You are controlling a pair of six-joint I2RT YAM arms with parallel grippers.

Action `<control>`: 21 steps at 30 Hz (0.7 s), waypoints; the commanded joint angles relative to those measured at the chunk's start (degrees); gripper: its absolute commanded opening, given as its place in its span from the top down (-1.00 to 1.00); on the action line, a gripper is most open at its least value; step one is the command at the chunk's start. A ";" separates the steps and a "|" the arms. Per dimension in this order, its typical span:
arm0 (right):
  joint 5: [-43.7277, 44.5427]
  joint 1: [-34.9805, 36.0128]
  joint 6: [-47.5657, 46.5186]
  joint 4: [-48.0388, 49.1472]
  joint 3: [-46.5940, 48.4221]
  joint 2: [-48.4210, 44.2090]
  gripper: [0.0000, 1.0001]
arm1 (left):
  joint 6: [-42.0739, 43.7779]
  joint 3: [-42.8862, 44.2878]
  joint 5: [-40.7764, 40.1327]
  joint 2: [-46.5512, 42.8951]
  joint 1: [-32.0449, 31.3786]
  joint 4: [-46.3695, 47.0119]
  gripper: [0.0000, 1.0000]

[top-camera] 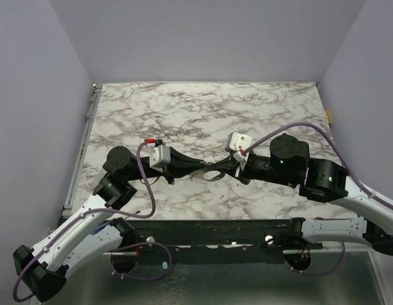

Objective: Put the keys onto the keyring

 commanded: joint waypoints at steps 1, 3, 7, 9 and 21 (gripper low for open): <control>-5.94 -1.22 -4.92 -6.74 2.00 -3.96 0.99 | -2.75 0.08 10.79 -3.13 0.05 3.17 1.00; -10.78 -1.28 -5.41 -8.04 2.12 -4.17 0.99 | -4.97 0.14 12.89 -3.69 -0.05 5.73 1.00; -15.68 -1.27 -6.21 -10.16 2.55 -4.27 0.99 | -7.59 0.80 16.50 -5.34 -0.53 8.61 1.00; -17.90 -1.29 -6.23 -10.58 2.97 -4.36 0.99 | -8.03 1.22 17.49 -6.00 -0.97 8.86 1.00; -12.51 -1.22 -1.33 0.13 6.74 -6.43 0.99 | -9.61 1.32 18.36 -7.73 -2.97 9.26 1.00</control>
